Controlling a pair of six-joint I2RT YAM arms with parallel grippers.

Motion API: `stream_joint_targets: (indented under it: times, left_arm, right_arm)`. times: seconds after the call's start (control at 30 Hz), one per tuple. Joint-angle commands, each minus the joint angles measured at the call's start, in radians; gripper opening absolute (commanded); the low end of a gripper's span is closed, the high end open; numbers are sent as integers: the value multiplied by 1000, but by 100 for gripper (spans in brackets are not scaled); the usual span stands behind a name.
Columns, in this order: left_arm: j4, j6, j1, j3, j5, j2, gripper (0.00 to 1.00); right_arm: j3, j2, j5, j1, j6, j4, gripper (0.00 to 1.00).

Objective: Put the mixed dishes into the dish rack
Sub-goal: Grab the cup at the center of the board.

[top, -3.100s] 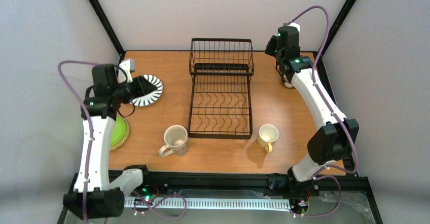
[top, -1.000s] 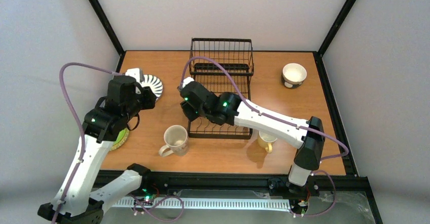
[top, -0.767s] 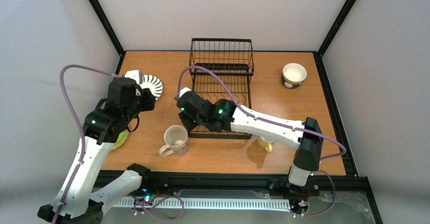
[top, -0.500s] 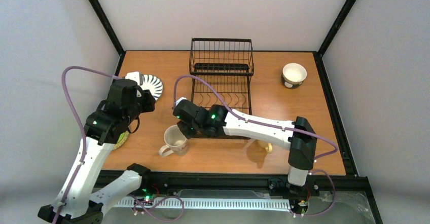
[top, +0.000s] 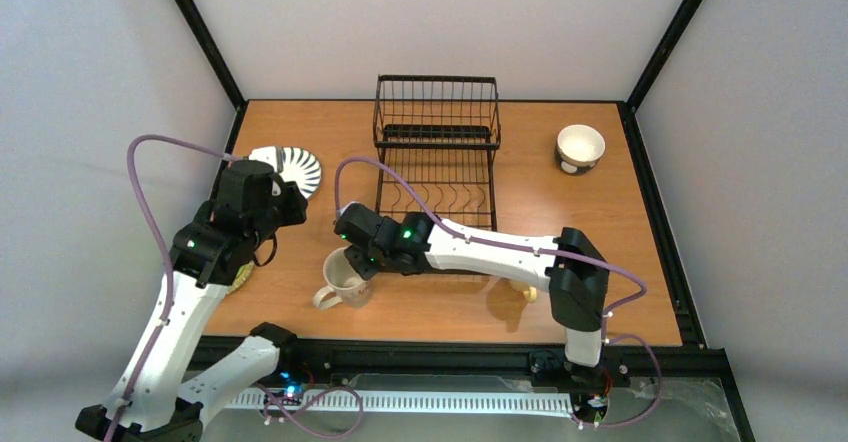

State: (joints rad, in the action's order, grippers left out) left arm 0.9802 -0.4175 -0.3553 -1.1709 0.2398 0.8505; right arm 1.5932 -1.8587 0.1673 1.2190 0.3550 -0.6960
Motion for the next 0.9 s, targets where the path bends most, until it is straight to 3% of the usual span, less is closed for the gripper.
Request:
stream_joint_targets:
  times: [0.0,0.1,0.27,0.5,0.67,0.87]
  left_arm:
    - [-6,-23,-5,15,9,-11,85]
    - [-6,-28,-5,24,9,-11,85]
    - [-10,-40,-5,43,7,-12,85]
    - [-17,-67,-5,81,-6,-15,85]
    - [-7,-86,-5,88,-6,-22,86]
    - [-2,-119,-5,100,-11,-35,87]
  right_arm:
    - [-19,-42,-1,10,-22,14,97]
    - [-22,-59,3,9,-30,21,93]
    - [-38,-71,-3,-4,-34,43,77]
    - [-68,-64,-13,-24,-36,52,32]
    - [-92,-45,-18,-26,-35,57,5]
    - [-130,10,-19,-25,-32,77,2]
